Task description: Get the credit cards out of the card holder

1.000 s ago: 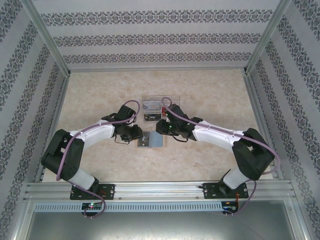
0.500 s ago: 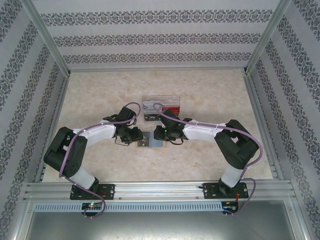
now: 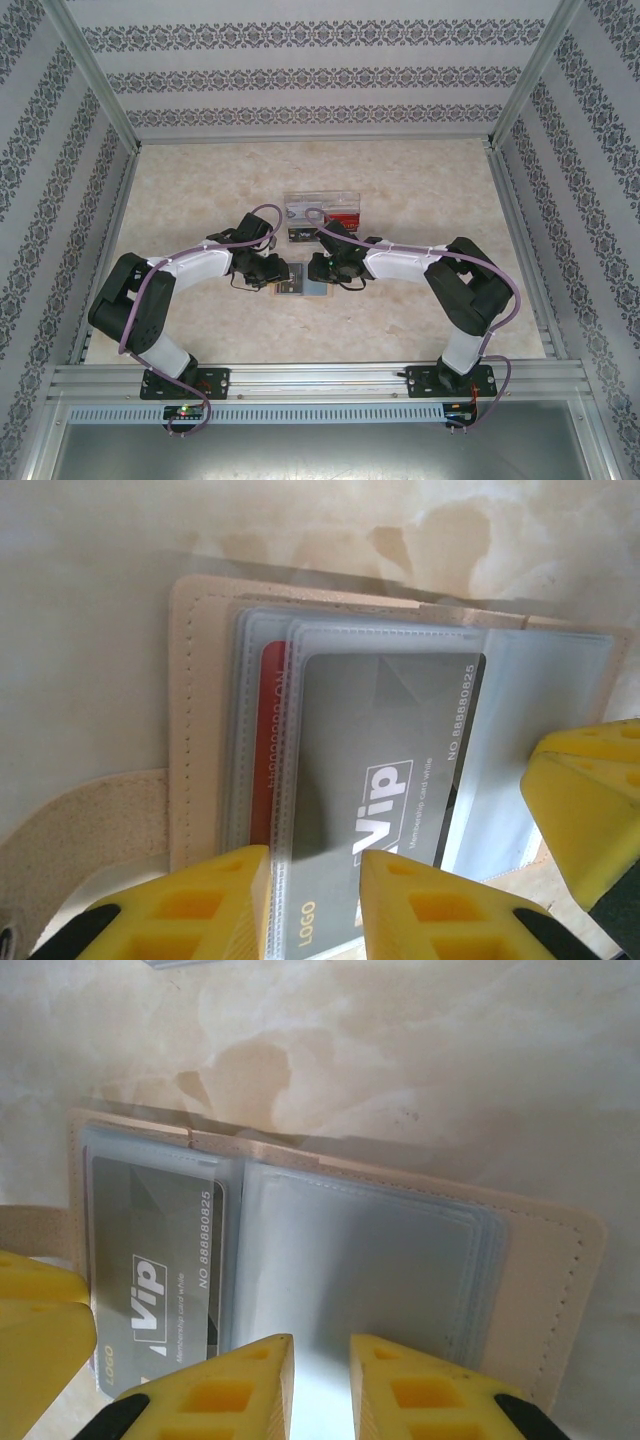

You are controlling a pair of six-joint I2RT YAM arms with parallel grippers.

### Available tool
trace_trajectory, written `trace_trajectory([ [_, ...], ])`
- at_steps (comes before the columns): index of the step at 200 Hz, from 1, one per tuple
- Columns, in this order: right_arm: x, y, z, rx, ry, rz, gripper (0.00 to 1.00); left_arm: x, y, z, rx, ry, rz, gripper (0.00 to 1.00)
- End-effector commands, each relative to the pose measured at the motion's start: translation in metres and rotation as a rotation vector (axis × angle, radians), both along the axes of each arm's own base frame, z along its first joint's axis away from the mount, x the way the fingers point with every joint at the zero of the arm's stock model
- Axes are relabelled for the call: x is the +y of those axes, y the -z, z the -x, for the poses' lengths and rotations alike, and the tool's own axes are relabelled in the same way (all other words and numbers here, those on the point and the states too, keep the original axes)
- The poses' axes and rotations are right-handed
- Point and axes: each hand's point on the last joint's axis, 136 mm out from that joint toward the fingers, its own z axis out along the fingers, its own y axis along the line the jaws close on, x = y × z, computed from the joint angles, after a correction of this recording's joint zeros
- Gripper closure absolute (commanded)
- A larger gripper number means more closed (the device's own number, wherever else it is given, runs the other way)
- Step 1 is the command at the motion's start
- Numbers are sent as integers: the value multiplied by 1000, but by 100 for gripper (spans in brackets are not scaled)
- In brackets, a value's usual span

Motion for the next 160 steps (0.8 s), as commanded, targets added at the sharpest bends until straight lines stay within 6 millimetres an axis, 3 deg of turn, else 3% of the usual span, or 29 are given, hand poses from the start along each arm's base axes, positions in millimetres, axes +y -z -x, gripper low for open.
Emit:
trace_trajectory([
  [1, 0, 4, 3, 21, -5, 8, 76, 0, 6, -1, -1, 11, 11, 71],
  [78, 18, -23, 0, -15, -45, -116, 79, 10, 20, 4, 40, 10, -54, 77],
  [160, 29, -8, 4, 91, -53, -229, 81, 12, 22, 6, 52, 10, -71, 78],
])
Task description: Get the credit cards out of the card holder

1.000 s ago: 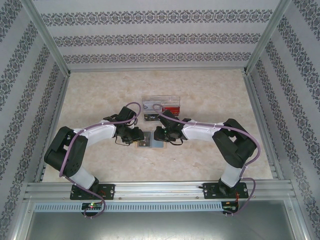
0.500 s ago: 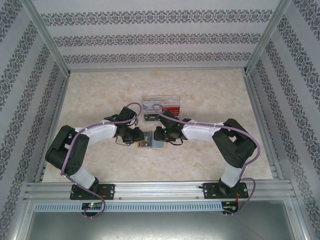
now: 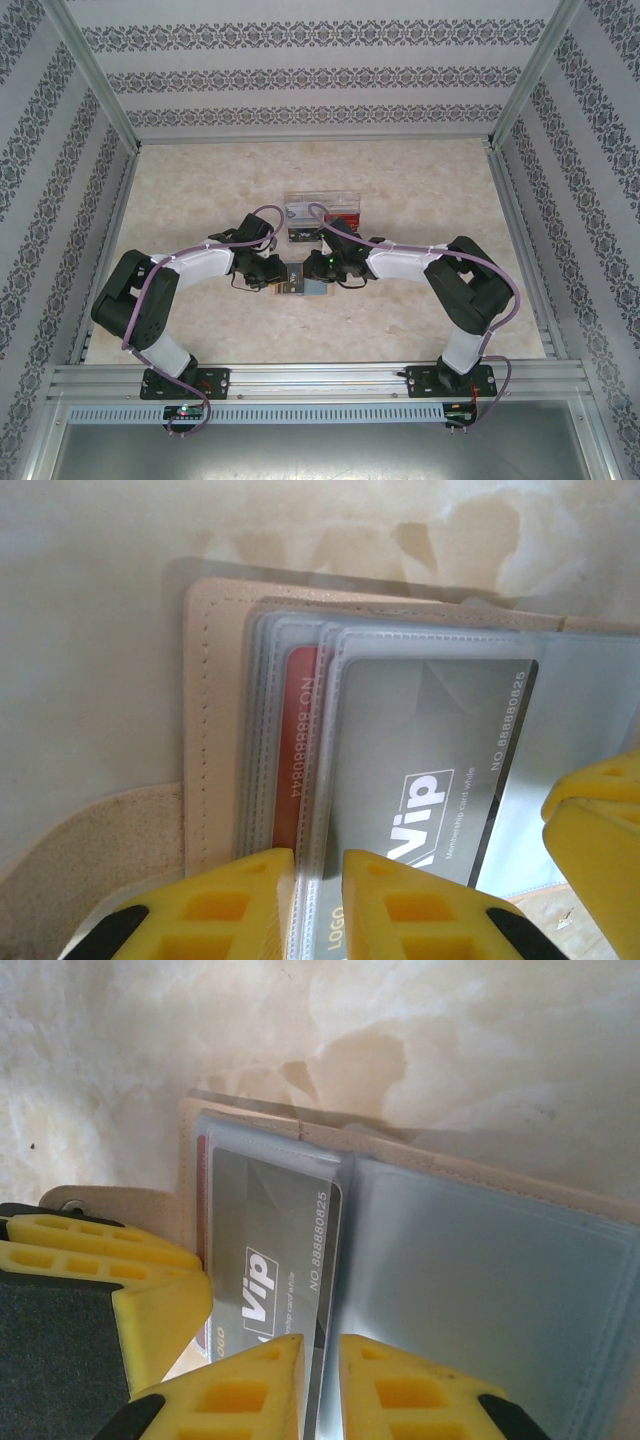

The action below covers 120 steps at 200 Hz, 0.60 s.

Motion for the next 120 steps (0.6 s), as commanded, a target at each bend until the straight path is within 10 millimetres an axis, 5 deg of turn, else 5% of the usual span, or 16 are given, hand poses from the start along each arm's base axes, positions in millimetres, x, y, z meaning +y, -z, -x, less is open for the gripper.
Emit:
trace_trajectory([
  [1, 8, 4, 2, 41, -18, -51, 81, 11, 14, 6, 42, -2, -57, 78],
  [120, 11, 13, 3, 78, -26, -58, 88, 10, 14, 5, 42, -2, -52, 78],
])
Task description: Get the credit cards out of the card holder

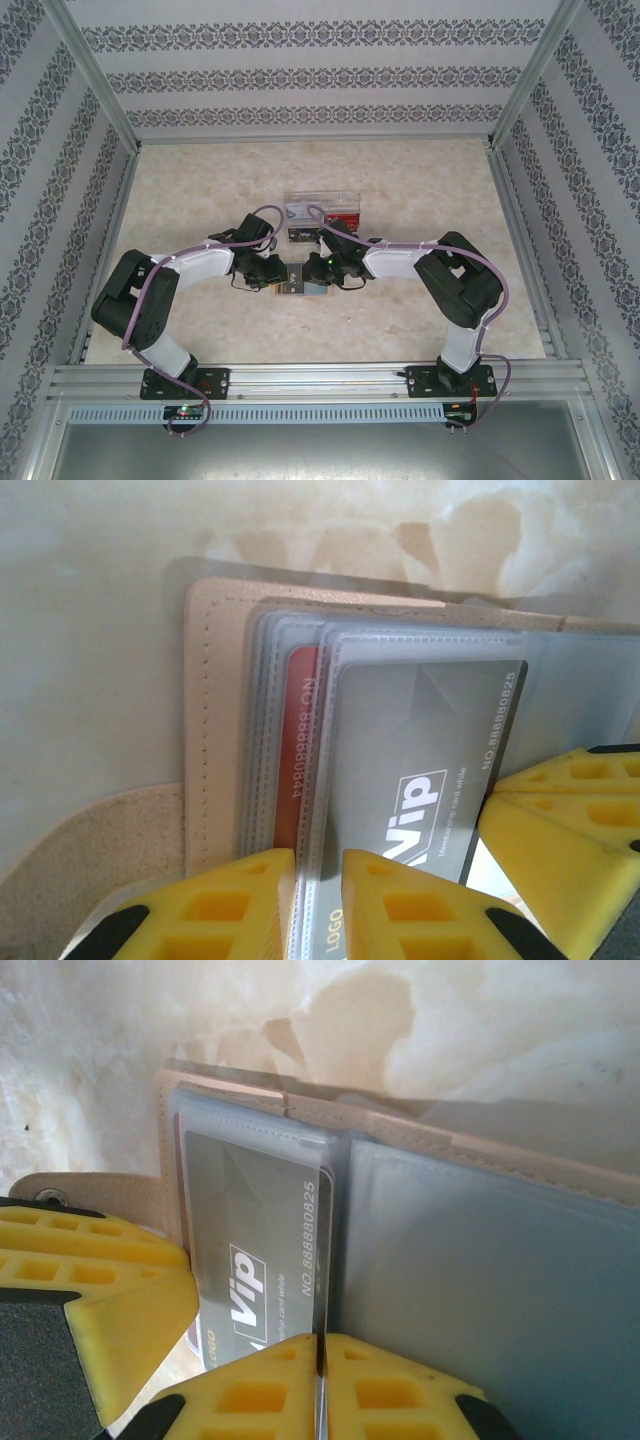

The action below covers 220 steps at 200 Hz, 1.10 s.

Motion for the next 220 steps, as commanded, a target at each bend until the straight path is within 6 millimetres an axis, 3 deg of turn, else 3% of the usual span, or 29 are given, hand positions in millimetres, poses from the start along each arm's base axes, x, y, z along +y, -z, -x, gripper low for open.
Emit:
trace_trajectory([
  [1, 4, 0, -4, 6, -4, -22, 89, 10, 14, 5, 41, -1, -52, 78],
  [20, 5, 1, -3, 11, -6, -27, 90, 10, 14, 5, 41, -3, -53, 78],
  [39, 4, 1, -3, 12, -6, -30, 100, 11, 15, 5, 48, -4, -59, 78],
  [50, 3, 1, -3, 12, -2, -27, 100, 13, 17, 6, 55, -9, -74, 78],
  [111, -5, 0, -4, 3, 14, -17, 100, 33, 33, 13, 119, -51, -199, 100],
  [152, -12, 1, -3, 6, 23, -8, 100, 42, 43, 19, 164, -60, -251, 100],
  [220, -21, -6, -2, -7, 27, -13, 100, 39, 38, 17, 158, -54, -237, 100],
])
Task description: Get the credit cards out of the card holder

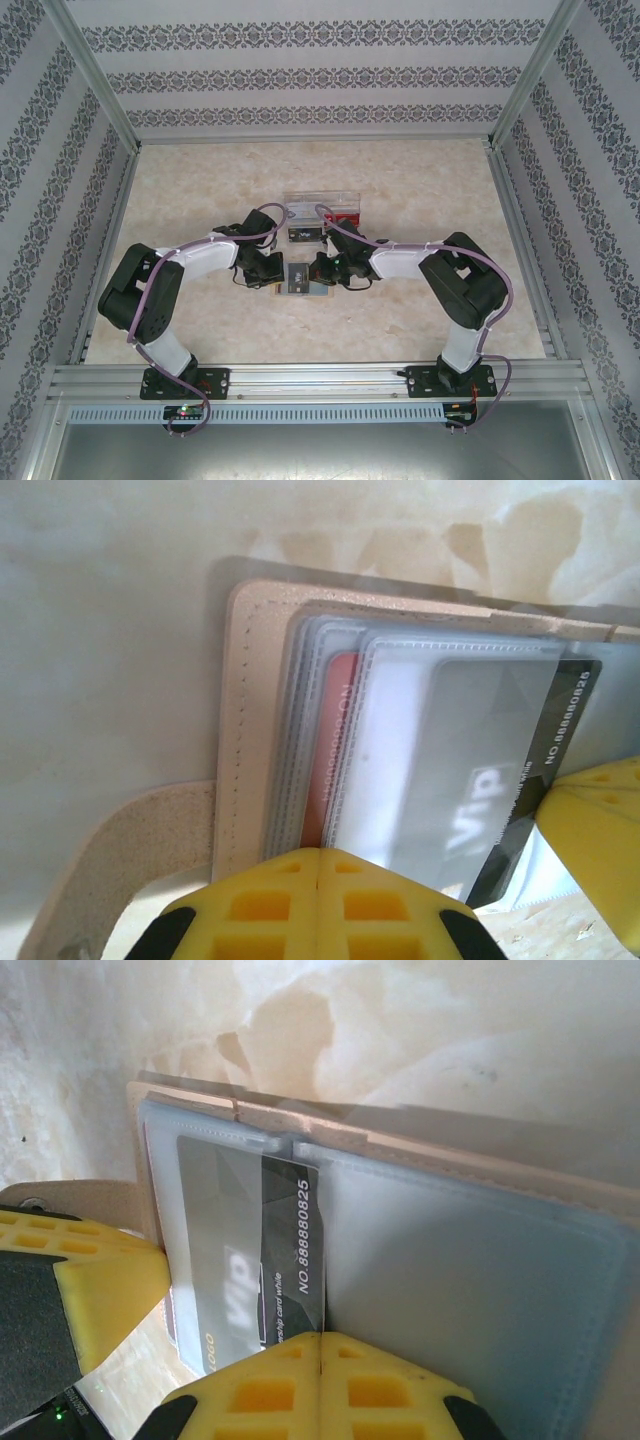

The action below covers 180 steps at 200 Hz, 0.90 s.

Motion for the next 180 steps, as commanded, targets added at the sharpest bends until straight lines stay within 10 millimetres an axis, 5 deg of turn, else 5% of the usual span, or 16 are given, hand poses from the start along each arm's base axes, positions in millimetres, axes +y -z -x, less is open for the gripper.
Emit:
trace_trajectory([
  [1, -5, -6, 1, -15, -8, -3, 100, 32, 34, 17, 91, -40, -166, 100],
  [11, -2, -7, -1, -14, -10, -12, 99, 32, 34, 16, 89, -40, -163, 100],
  [24, 0, -7, -2, -8, -9, -16, 82, 31, 32, 15, 85, -41, -160, 100],
  [42, 3, -4, -3, -3, -12, -14, 77, 31, 32, 15, 83, -41, -159, 100],
  [180, 19, 1, -7, 8, -31, -39, 76, 30, 32, 18, 88, -40, -148, 100],
])
